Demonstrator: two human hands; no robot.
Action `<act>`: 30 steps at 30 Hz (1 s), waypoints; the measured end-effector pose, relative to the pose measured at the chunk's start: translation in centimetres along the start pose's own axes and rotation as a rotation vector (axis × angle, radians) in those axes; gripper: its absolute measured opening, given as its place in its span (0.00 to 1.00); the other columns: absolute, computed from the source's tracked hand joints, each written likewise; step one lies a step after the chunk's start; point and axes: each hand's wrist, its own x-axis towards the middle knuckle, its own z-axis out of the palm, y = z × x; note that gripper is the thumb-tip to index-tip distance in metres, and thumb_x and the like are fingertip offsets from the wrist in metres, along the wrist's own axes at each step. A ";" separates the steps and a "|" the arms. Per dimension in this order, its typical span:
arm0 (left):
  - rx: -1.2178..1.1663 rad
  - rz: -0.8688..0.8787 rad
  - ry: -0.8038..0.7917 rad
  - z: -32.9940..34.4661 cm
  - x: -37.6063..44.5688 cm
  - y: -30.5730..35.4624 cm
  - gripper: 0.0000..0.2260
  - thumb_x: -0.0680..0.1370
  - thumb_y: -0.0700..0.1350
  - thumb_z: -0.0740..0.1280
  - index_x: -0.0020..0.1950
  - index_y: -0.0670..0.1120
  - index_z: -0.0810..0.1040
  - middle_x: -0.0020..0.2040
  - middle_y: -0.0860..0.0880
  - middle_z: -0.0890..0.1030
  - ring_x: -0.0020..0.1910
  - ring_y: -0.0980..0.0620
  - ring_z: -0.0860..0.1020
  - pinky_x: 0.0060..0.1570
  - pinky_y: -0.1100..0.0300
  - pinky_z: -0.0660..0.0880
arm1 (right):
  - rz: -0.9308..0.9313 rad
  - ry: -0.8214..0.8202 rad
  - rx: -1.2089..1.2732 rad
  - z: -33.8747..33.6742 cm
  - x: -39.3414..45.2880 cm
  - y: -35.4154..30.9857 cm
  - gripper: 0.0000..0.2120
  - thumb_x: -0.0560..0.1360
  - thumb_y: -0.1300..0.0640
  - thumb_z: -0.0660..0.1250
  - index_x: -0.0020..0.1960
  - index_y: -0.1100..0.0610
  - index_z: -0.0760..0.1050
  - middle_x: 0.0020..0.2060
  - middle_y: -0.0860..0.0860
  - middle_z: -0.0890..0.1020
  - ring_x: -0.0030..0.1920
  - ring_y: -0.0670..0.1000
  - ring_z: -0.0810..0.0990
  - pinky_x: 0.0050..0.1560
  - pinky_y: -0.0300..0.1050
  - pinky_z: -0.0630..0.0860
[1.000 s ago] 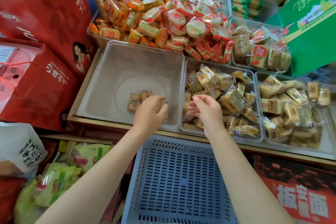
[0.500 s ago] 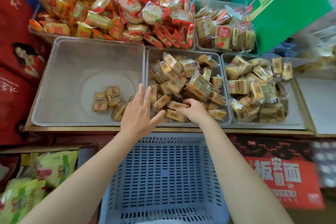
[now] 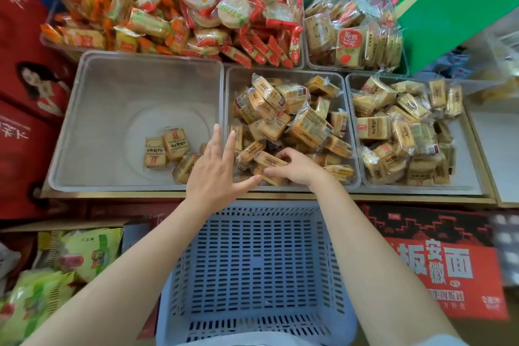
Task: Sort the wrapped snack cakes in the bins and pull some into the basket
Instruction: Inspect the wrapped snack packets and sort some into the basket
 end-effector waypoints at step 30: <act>-1.643 -0.417 -0.007 -4.0 -11.8 1.6 0.14 0.82 0.48 0.67 0.66 0.45 0.79 0.56 0.44 0.86 0.55 0.47 0.85 0.48 0.57 0.81 | -0.282 -0.083 0.636 7.9 -14.6 -1.2 0.16 0.80 0.48 0.69 0.64 0.53 0.78 0.57 0.52 0.85 0.61 0.54 0.82 0.64 0.54 0.77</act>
